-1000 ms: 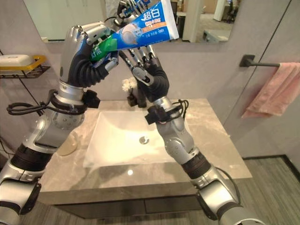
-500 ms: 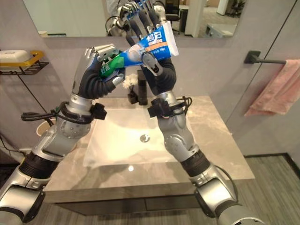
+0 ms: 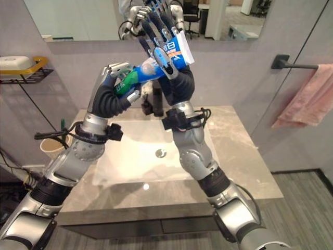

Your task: Put brush and paste in cup on sink, flatten towel.

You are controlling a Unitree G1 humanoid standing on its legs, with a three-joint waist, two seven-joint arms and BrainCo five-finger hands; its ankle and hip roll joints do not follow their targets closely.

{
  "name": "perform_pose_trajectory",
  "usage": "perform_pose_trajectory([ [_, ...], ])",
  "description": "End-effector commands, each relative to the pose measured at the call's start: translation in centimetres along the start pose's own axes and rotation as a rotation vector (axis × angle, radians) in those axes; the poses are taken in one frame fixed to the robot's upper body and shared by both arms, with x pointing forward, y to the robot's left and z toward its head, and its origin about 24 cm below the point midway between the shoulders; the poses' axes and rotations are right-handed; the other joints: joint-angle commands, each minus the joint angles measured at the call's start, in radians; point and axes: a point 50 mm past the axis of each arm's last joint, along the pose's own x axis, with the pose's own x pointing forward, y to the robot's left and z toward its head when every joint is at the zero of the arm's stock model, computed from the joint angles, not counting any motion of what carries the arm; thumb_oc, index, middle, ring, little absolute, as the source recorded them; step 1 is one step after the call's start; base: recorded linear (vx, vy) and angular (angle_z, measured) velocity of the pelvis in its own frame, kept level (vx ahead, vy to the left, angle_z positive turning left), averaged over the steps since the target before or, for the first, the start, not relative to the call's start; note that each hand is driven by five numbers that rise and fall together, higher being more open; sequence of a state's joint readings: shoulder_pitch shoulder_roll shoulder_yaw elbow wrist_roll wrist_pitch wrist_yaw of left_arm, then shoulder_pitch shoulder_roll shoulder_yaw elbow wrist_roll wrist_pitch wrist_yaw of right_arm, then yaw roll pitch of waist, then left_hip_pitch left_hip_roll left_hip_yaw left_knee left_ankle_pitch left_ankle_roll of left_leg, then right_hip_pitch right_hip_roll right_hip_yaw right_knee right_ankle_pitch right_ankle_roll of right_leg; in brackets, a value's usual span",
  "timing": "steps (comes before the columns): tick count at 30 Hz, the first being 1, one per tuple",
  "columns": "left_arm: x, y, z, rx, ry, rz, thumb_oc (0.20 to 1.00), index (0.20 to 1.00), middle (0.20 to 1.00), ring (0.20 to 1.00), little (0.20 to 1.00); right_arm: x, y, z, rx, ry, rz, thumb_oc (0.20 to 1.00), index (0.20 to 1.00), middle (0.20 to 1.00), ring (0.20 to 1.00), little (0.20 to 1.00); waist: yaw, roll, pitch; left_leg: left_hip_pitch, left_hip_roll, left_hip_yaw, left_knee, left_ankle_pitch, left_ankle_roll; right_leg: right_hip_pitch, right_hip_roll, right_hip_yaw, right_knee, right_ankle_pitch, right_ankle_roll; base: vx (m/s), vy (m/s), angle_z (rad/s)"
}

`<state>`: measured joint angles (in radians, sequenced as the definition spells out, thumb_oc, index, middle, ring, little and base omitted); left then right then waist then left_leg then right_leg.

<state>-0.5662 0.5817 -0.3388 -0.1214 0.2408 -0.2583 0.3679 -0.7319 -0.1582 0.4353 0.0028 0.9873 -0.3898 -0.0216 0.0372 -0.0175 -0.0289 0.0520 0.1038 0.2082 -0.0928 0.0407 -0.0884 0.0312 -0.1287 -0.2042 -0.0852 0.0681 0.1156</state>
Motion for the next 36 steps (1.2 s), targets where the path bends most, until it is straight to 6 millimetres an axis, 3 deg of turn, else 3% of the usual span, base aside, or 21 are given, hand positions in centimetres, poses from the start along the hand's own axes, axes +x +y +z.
perform_pose_trajectory([
  [1, 1.6, 1.0, 1.4, -0.024, -0.095, 0.039, 0.2, 0.2, 0.2, 0.2, 0.2, 1.5, 2.0, 1.8, 0.046, -0.111, 0.078, 0.837, 0.837, 0.837, 0.837, 0.837, 0.002, -0.055, -0.036, 0.02, 0.049, 0.005, 0.006, 0.002, -0.038, -0.013, -0.117, 0.003, -0.002, 0.133, 0.086, 0.0, 0.0, 0.0],
  [3, 1.6, 1.0, 1.5, -0.035, -0.096, 0.043, 0.2, 0.2, 0.2, 0.2, 0.2, 1.3, 2.0, 1.7, 0.041, -0.101, 0.078, 0.846, 0.846, 0.846, 0.846, 0.846, 0.0, -0.056, -0.037, 0.02, 0.052, 0.007, 0.006, 0.003, -0.039, -0.015, -0.115, 0.005, -0.002, 0.132, 0.085, 0.0, 0.0, 0.0],
  [6, 1.6, 1.0, 1.5, -0.04, -0.095, 0.045, 0.2, 0.2, 0.2, 0.2, 0.2, 1.2, 1.9, 1.6, 0.035, -0.094, 0.08, 0.787, 0.787, 0.787, 0.787, 0.787, -0.002, -0.057, -0.035, 0.021, 0.053, 0.009, 0.006, 0.003, -0.039, -0.016, -0.111, 0.006, -0.002, 0.132, 0.084, 0.0, 0.0, 0.0],
  [7, 1.6, 1.0, 1.5, -0.04, -0.093, 0.045, 0.2, 0.2, 0.2, 0.2, 0.2, 1.2, 1.9, 1.5, 0.036, -0.087, 0.078, 0.464, 0.464, 0.464, 0.464, 0.464, -0.003, -0.058, -0.034, 0.021, 0.054, 0.01, 0.006, 0.003, -0.039, -0.017, -0.11, 0.006, -0.002, 0.131, 0.084, 0.0, 0.0, 0.0],
  [9, 1.6, 0.9, 1.5, -0.04, -0.095, 0.045, 0.2, 0.2, 0.2, 0.2, 0.2, 1.1, 1.9, 1.4, 0.036, -0.082, 0.078, 0.2, 0.2, 0.2, 0.2, 0.2, -0.004, -0.059, -0.034, 0.022, 0.055, 0.01, 0.006, 0.002, -0.039, -0.017, -0.108, 0.007, -0.002, 0.131, 0.084, 0.0, 0.0, 0.0],
  [23, 1.4, 1.2, 1.6, -0.056, -0.095, 0.065, 0.2, 0.2, 0.2, 0.2, 0.2, 0.7, 0.9, 1.2, 0.034, -0.081, 0.006, 0.2, 0.2, 0.2, 0.2, 0.2, -0.002, -0.057, -0.036, 0.024, 0.058, 0.008, 0.006, 0.001, -0.039, -0.012, -0.106, 0.006, -0.002, 0.131, 0.081, 0.0, 0.0, 0.0],
  [24, 1.3, 1.2, 1.7, -0.059, -0.096, 0.07, 0.263, 0.263, 0.263, 0.263, 0.263, 0.7, 0.9, 1.2, 0.038, -0.087, -0.002, 0.2, 0.2, 0.2, 0.2, 0.2, -0.001, -0.056, -0.036, 0.024, 0.057, 0.007, 0.006, 0.001, -0.039, -0.011, -0.107, 0.006, -0.002, 0.13, 0.081, 0.0, 0.0, 0.0],
  [25, 1.2, 1.3, 1.6, -0.061, -0.091, 0.073, 0.511, 0.511, 0.511, 0.511, 0.511, 0.7, 0.7, 1.3, 0.041, -0.097, -0.018, 0.2, 0.2, 0.2, 0.2, 0.2, 0.0, -0.054, -0.037, 0.024, 0.057, 0.007, 0.006, 0.001, -0.039, -0.01, -0.108, 0.005, -0.002, 0.131, 0.081, 0.0, 0.0, 0.0],
  [26, 1.1, 1.3, 1.6, -0.064, -0.088, 0.077, 0.533, 0.533, 0.533, 0.533, 0.533, 0.7, 0.6, 1.4, 0.04, -0.104, -0.029, 0.2, 0.2, 0.2, 0.2, 0.2, 0.001, -0.053, -0.037, 0.024, 0.057, 0.006, 0.006, 0.001, -0.039, -0.009, -0.109, 0.004, -0.002, 0.13, 0.081, 0.0, 0.0, 0.0],
  [30, 0.6, 1.5, 1.5, -0.082, -0.072, 0.097, 0.956, 0.956, 0.956, 0.956, 0.956, 0.7, 0.3, 1.6, 0.029, -0.129, -0.063, 0.2, 0.2, 0.2, 0.2, 0.2, 0.007, -0.049, -0.037, 0.022, 0.054, 0.001, 0.006, 0.0, -0.038, -0.005, -0.111, -0.001, -0.002, 0.128, 0.08, 0.0, 0.0, 0.0],
  [31, 0.4, 1.6, 1.5, -0.083, -0.069, 0.102, 1.0, 1.0, 1.0, 1.0, 1.0, 0.7, 0.3, 1.7, 0.024, -0.136, -0.071, 0.2, 0.2, 0.2, 0.2, 0.2, 0.009, -0.049, -0.036, 0.022, 0.053, 0.0, 0.006, 0.001, -0.038, -0.004, -0.112, -0.003, -0.002, 0.128, 0.079, 0.0, 0.0, 0.0],
  [36, -0.3, 2.2, 1.3, -0.104, -0.045, 0.144, 1.0, 1.0, 1.0, 1.0, 1.0, 0.9, 0.0, 2.3, -0.002, -0.179, -0.105, 0.2, 0.2, 0.2, 0.2, 0.2, 0.021, -0.046, -0.03, 0.018, 0.051, -0.014, 0.006, 0.002, -0.039, 0.008, -0.115, -0.017, -0.002, 0.123, 0.076, 0.0, 0.002, 0.04],
])
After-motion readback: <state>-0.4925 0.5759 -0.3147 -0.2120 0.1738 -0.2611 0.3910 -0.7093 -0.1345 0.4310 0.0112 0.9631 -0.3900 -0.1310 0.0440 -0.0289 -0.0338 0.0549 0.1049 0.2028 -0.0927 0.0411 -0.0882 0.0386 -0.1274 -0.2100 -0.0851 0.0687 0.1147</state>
